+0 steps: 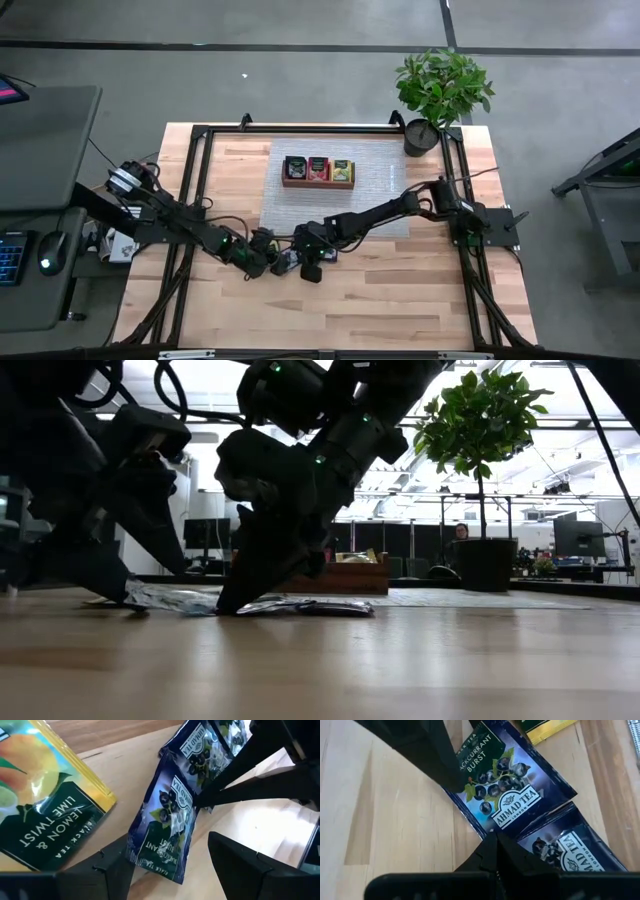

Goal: Pick & Place Tea
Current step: Put the purple tea bag into the left section of the wooden organizer

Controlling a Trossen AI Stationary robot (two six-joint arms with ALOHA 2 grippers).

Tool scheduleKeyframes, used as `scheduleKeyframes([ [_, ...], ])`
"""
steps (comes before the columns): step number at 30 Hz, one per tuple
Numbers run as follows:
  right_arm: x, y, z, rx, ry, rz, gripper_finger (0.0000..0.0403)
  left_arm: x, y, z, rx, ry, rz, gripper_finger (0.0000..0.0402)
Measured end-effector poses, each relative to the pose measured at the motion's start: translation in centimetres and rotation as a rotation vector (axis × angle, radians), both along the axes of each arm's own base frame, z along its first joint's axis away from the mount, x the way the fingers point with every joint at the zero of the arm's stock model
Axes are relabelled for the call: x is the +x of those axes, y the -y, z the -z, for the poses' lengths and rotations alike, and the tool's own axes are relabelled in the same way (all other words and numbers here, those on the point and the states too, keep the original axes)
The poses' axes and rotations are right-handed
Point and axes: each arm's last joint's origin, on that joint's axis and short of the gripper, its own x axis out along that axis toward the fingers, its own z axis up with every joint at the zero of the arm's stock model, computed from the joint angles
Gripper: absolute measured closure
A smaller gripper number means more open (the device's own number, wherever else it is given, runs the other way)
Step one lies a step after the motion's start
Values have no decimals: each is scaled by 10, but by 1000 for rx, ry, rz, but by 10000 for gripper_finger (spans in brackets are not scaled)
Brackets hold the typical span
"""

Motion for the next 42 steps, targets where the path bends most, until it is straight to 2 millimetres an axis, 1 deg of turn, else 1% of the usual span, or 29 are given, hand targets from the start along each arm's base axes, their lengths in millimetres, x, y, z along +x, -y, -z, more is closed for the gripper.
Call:
scheduleKeyframes([
  [4, 0, 0, 0, 0, 0, 2, 403, 0, 0, 1, 13, 6, -10, 167],
  [7, 0, 0, 0, 5, -3, 9, 403, 0, 0, 2, 29, 2, 2, 197],
  [10, 0, 0, 0, 11, -5, 17, 403, 0, 0, 2, 44, -4, 22, 250],
  [16, 0, 0, 0, 10, -6, 18, 403, 1, 0, 2, 64, 0, 49, 377],
  [17, 0, 0, 0, 9, -6, 19, 403, 1, 0, 2, 66, 1, 50, 389],
  [27, 0, 0, -1, 11, -10, 17, 403, 0, 1, 2, 103, -9, 119, 399],
  [31, -4, -1, -8, 26, -26, 3, 403, -1, 0, -3, 136, 3, 160, 400],
  [33, -6, 0, -15, 6, -29, 17, 403, -2, 0, -6, 148, 11, 173, 400],
  [35, -11, 1, -27, -14, -35, 30, 403, -2, -1, -10, 172, 29, 174, 401],
  [39, -21, 3, -54, -36, -38, 43, 403, -7, -5, -24, 231, 60, 218, 401],
  [42, -28, 4, -75, -46, -15, 51, 403, -10, -13, -34, 275, 63, 228, 401],
])
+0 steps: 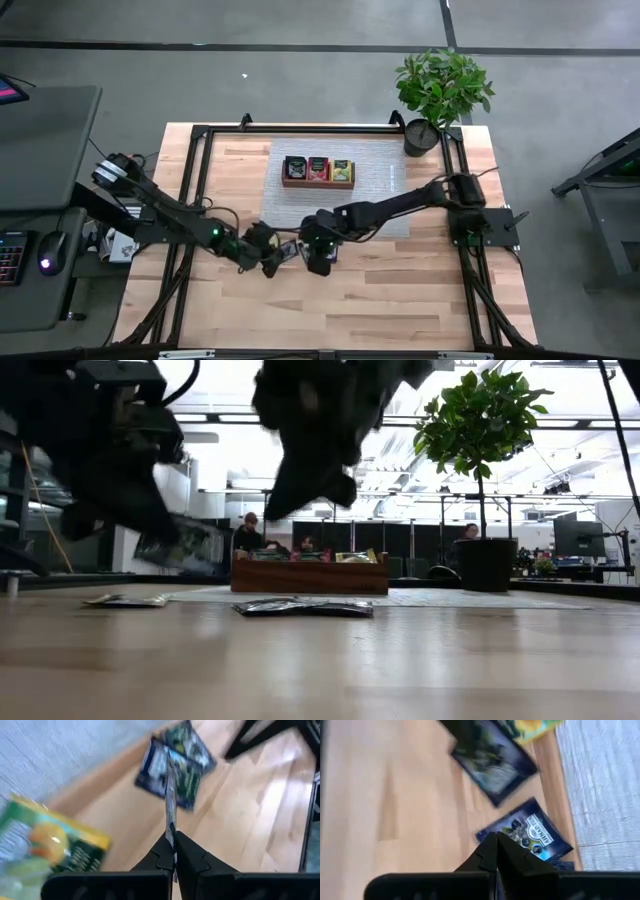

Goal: Pick & Place Tea
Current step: Put the purple tea bag into the left section of the wooden organizer

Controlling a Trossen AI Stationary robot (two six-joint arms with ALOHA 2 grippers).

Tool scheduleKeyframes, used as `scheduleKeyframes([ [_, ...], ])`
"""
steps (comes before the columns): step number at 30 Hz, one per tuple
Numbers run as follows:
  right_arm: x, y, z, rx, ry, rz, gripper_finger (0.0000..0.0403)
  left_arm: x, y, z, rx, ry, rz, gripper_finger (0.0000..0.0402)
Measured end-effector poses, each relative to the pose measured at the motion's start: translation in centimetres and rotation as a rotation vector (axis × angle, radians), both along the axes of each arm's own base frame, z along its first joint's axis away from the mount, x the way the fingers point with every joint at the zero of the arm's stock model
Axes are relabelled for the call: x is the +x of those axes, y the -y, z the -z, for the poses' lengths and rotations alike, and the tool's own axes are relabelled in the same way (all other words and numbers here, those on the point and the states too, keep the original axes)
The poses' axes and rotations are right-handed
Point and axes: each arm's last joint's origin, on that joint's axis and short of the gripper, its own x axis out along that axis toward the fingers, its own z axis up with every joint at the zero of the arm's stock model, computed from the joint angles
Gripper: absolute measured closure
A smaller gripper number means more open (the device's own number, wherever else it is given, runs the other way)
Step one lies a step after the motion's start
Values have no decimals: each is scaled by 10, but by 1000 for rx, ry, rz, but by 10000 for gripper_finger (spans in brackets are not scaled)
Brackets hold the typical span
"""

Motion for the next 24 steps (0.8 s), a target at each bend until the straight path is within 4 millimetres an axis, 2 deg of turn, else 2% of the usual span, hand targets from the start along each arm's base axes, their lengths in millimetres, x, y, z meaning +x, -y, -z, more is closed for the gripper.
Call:
scheduleKeyframes([
  [6, -14, 1, -38, 44, 48, 18, 403, -5, -24, -25, 99, 35, 82, 401],
  [11, -33, -3, -59, 86, -5, 1, 403, -8, -58, -42, 178, 45, 157, 401],
  [15, -47, -9, -64, 76, -80, -19, 403, -11, -89, -52, 202, 48, 210, 401],
  [19, -55, -14, -65, 57, -128, -6, 403, -14, -121, -69, 246, -40, 265, 401],
  [24, -57, -20, -65, 51, -145, 10, 403, -13, -162, -103, 344, -141, 353, 401],
])
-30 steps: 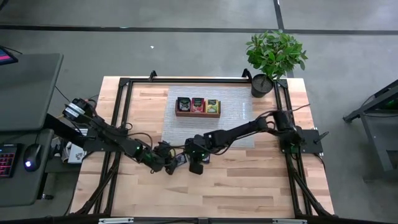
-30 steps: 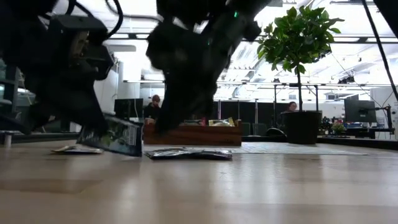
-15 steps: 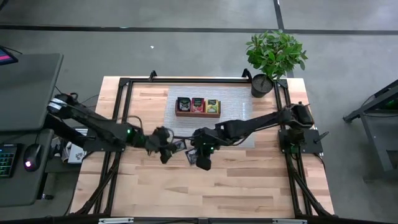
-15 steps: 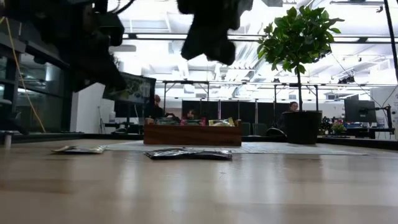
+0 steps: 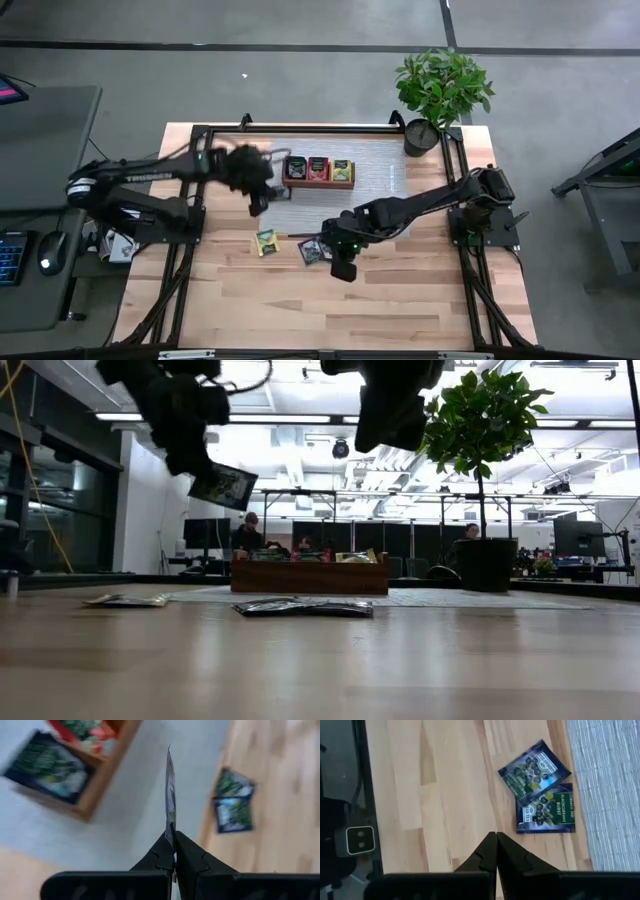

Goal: Pick & Place Tea
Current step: Put the purple tea bag into the left section of the wooden organizer

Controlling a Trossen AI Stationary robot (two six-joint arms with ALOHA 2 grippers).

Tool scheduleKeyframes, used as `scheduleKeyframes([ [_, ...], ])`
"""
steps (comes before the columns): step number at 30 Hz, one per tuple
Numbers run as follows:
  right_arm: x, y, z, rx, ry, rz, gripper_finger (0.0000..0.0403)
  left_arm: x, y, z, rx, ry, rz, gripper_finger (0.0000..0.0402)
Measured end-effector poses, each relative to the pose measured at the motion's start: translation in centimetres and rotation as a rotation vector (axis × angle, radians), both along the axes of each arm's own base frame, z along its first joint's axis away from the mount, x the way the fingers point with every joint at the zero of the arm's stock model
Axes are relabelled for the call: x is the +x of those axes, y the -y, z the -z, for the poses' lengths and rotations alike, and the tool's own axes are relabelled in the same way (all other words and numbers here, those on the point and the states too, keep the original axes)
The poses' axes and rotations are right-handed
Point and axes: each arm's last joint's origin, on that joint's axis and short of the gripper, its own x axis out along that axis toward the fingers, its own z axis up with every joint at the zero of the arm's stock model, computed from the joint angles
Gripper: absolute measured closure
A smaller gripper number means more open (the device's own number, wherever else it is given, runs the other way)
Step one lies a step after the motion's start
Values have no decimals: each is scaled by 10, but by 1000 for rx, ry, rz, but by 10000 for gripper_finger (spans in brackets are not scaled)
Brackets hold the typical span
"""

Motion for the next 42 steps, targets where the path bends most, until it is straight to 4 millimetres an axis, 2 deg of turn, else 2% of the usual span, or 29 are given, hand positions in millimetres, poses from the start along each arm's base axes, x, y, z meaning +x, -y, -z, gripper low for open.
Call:
scheduleKeyframes([
  [4, -3, 0, 1, -32, -25, 53, 403, 5, -33, -26, 67, -89, 64, 401],
  [9, -14, 1, 4, -100, -124, 142, 403, 21, -69, -45, 118, -236, 176, 401],
  [13, -24, -6, -3, -171, -126, 196, 403, 44, -90, -47, 121, -354, 280, 401],
  [18, -43, -11, -26, -247, -54, 299, 403, 73, -109, -41, 137, -515, 384, 401],
  [22, -64, -11, -49, -279, 5, 373, 403, 98, -118, -36, 167, -580, 431, 401],
  [30, -110, -10, -85, -327, 85, 503, 403, 136, -117, -27, 235, -727, 534, 401],
  [36, -129, -9, -95, -346, 97, 547, 403, 152, -119, -11, 232, -828, 567, 401],
  [42, -132, -11, -95, -352, 91, 550, 403, 157, -118, -1, 228, -863, 582, 401],
])
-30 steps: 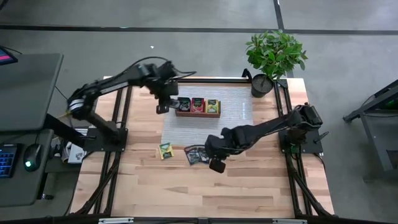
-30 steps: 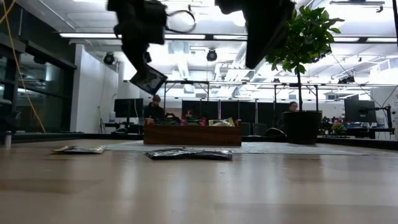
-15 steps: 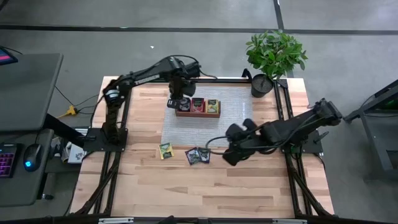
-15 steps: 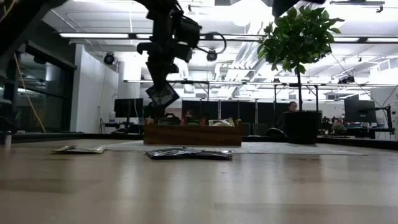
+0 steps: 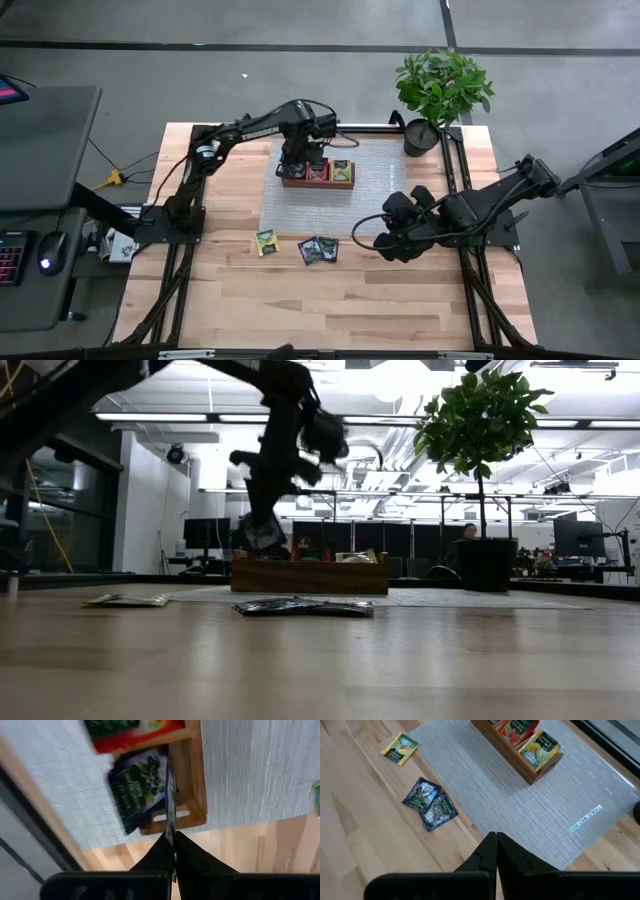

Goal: Pick & Place Tea
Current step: Put the purple tea bag into the left section of the wooden organizer

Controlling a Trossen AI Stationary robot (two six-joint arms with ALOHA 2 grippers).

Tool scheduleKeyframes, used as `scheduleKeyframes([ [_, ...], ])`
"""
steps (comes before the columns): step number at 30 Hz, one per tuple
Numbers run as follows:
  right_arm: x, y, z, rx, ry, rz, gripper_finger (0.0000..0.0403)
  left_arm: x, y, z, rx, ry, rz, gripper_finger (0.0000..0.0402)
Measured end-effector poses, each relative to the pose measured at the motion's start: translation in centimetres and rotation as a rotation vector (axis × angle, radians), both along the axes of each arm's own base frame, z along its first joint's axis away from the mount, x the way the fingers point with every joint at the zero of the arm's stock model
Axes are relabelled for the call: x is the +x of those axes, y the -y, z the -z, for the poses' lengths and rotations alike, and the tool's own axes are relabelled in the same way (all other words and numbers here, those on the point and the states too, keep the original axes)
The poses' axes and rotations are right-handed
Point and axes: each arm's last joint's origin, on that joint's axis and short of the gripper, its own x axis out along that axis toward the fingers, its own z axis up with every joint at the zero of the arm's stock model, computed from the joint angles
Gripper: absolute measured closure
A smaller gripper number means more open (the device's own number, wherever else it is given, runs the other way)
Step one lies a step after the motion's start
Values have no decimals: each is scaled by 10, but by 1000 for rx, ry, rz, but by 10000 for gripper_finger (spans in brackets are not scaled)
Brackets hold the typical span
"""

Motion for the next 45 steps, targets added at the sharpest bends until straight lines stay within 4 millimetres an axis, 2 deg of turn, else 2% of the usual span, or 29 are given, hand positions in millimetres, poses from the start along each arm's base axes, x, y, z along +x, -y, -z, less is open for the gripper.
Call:
scheduleKeyframes([
  [7, 0, 0, 0, -3, -3, 0, 403, 6, -1, 16, 18, -57, 15, 401],
  [26, 0, 0, 0, 0, -6, -3, 403, 7, -2, 14, 40, -50, 52, 399],
  [29, 0, 0, 0, 4, -8, -5, 403, 7, -2, 14, 43, -43, 52, 381],
  [38, 0, 0, 1, 9, -12, -7, 403, 7, -3, 14, 76, -57, 54, 282],
  [45, 0, 0, 1, 9, -12, -7, 403, 6, -5, 14, 152, -91, 54, 255],
])
